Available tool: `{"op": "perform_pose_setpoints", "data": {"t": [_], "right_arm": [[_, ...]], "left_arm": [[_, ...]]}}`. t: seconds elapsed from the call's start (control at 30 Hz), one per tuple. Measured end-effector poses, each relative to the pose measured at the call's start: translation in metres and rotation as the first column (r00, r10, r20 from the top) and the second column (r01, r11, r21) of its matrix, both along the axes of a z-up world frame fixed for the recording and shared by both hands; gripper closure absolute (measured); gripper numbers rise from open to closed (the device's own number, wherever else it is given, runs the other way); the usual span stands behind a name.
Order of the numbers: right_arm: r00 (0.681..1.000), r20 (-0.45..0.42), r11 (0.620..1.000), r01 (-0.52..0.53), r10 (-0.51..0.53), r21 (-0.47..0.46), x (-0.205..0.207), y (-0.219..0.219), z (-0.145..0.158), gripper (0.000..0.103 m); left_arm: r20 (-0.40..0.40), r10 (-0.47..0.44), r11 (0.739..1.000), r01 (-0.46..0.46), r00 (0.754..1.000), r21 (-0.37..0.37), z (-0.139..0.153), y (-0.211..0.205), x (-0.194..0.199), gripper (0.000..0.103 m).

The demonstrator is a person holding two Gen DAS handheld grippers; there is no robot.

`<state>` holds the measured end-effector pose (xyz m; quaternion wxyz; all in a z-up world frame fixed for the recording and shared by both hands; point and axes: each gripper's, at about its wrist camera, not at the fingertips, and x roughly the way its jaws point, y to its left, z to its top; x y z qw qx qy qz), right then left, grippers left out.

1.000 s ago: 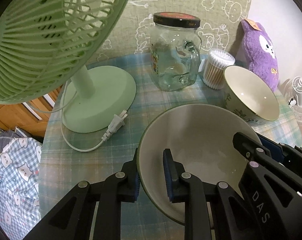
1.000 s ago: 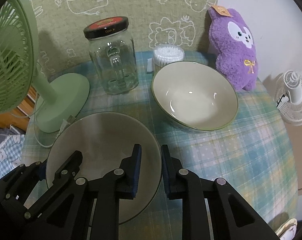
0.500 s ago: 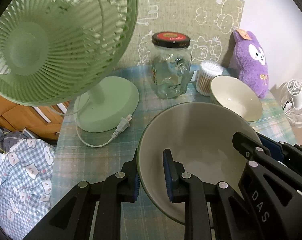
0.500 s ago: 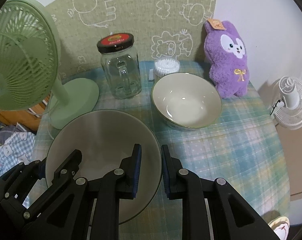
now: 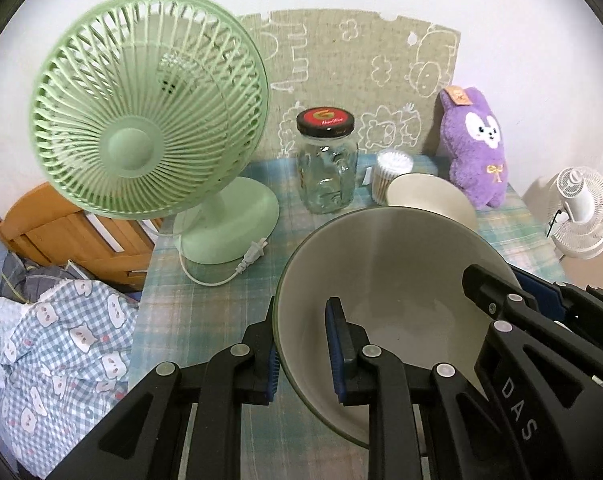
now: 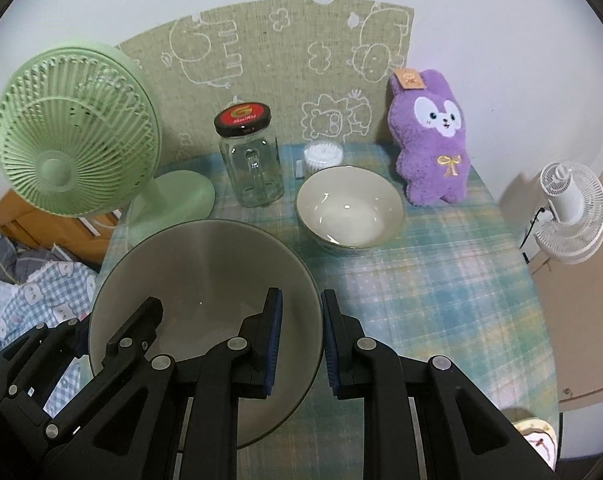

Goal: Organize plates and bowls
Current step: 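Lift the grey plate with the left gripper and carry it toward the plate stack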

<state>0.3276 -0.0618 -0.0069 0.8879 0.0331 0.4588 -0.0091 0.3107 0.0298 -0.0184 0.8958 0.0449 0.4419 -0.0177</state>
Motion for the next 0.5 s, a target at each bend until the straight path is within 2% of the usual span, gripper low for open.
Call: {"op": "perform_pose_setpoints", "data": {"t": [0.5], "right_arm": [[0.998,0.042,0.999,-0.042,0.042,-0.005,-0.071,-0.025,0.036,0.08]], "left_arm": [[0.036,0.035,0.999,-0.035,0.999,-0.006,0.032,-0.023,-0.069,0.085]]}}
